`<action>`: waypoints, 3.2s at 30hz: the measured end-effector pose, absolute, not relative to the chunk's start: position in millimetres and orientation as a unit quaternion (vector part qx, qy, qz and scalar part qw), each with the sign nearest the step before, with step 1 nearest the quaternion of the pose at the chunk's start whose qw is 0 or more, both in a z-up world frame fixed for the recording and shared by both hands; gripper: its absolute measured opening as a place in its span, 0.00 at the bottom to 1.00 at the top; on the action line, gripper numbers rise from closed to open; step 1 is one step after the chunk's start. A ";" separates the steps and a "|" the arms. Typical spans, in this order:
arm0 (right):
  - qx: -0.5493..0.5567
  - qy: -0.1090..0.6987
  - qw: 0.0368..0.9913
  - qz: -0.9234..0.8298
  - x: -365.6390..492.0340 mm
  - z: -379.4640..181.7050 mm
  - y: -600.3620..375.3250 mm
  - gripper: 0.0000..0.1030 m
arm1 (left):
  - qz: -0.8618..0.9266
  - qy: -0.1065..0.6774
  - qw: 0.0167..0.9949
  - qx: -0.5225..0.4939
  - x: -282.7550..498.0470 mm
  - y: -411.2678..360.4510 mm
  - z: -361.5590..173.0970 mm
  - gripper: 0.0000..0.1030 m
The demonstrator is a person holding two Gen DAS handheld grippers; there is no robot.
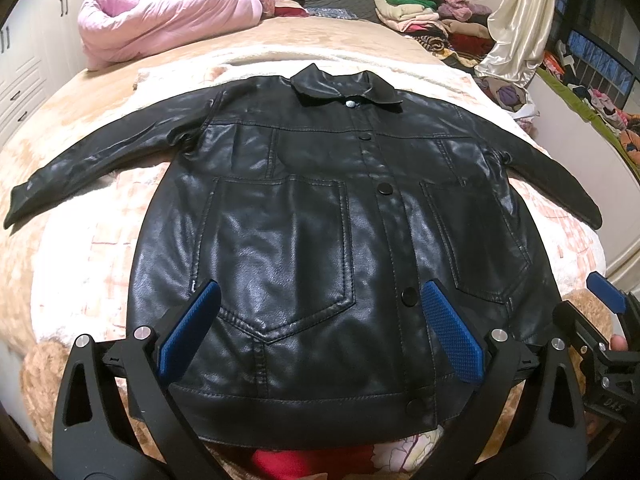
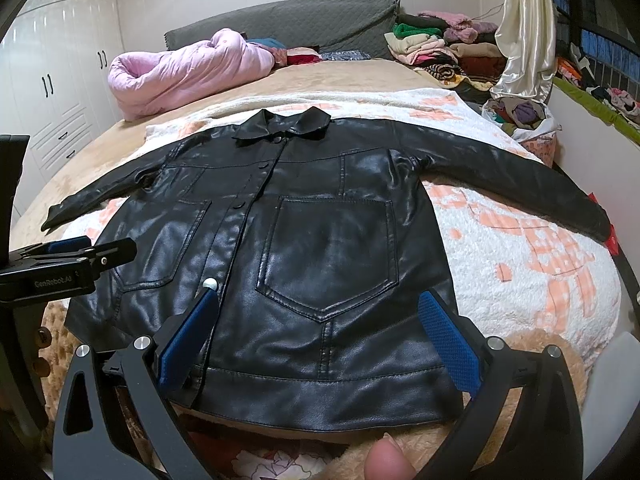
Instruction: Fold large clothes
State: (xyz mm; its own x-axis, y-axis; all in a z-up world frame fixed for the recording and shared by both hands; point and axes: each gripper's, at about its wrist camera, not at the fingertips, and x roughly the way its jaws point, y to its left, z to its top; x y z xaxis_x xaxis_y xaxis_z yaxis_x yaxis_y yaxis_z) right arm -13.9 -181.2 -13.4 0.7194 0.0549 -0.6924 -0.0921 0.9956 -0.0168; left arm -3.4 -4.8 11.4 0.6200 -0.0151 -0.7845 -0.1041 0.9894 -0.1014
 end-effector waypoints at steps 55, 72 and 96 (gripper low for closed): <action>-0.013 0.365 0.930 -0.034 124.2 9.2 -225.3 0.96 | 0.018 0.442 0.894 -0.068 142.4 -14.3 24.3 0.92; 0.045 0.377 0.909 -0.170 180.9 -9.0 -318.9 0.96 | -0.006 0.464 0.884 -0.056 209.7 -57.5 13.9 0.92; 0.383 0.328 0.794 -0.341 128.7 -46.3 -532.5 0.96 | -0.007 0.490 0.871 -0.024 269.6 -84.9 -22.1 0.92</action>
